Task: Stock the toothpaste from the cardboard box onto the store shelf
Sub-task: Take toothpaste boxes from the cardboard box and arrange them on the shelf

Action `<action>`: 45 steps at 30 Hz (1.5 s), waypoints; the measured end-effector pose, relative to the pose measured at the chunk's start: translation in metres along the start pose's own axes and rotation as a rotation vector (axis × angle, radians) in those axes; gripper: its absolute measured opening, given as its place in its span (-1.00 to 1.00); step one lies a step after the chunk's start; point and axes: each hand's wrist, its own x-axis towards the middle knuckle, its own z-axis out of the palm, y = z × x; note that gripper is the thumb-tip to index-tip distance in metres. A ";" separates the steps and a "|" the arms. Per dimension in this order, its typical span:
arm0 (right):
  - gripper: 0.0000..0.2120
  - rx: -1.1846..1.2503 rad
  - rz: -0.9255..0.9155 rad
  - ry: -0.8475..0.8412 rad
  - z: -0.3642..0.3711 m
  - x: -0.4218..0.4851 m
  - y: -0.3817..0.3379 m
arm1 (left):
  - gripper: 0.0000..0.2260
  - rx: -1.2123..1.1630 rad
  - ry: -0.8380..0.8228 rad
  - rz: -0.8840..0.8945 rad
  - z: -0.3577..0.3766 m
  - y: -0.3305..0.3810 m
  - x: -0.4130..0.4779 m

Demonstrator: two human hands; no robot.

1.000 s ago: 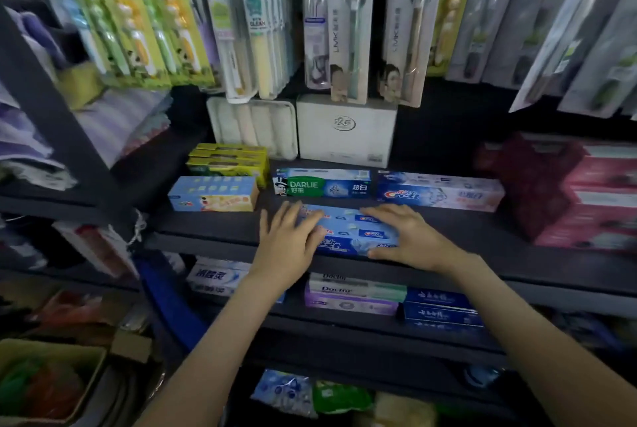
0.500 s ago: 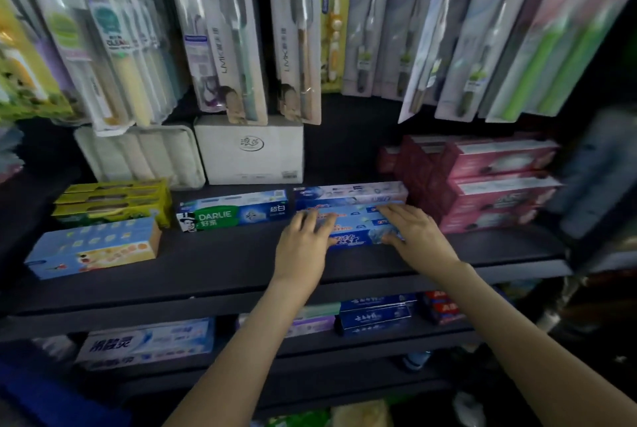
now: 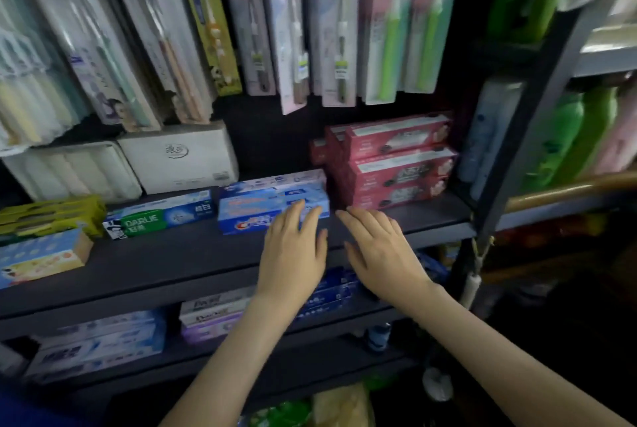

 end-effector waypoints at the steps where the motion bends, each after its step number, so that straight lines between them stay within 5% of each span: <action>1: -0.61 -0.003 -0.005 0.011 -0.025 -0.019 0.011 | -0.63 -0.037 0.017 0.062 0.001 0.036 -0.007; 7: -0.65 -0.064 0.116 0.039 -0.202 -0.159 0.136 | -0.66 -0.262 0.034 0.304 0.038 0.283 -0.022; 12: -0.63 -0.228 0.312 0.003 -0.341 -0.269 0.255 | -0.62 -0.364 -0.149 0.411 0.079 0.487 -0.012; 18: -0.59 -0.287 0.515 0.029 -0.425 -0.355 0.373 | -0.61 -0.259 -0.334 0.484 0.128 0.632 0.013; 23: -0.53 -0.272 0.605 -0.015 -0.440 -0.393 0.470 | -0.37 -0.100 -0.565 0.446 0.207 0.690 0.057; 28: -0.49 -0.299 0.592 -0.178 -0.445 -0.404 0.573 | -0.14 0.091 -0.628 0.416 0.276 0.727 0.111; 34: -0.41 -0.256 0.495 -0.368 -0.446 -0.388 0.670 | -0.06 0.178 -0.596 0.286 0.327 0.759 0.155; 45: -0.33 -0.104 0.185 -0.423 -0.406 -0.321 0.783 | -0.08 0.400 -0.416 0.019 0.360 0.756 0.201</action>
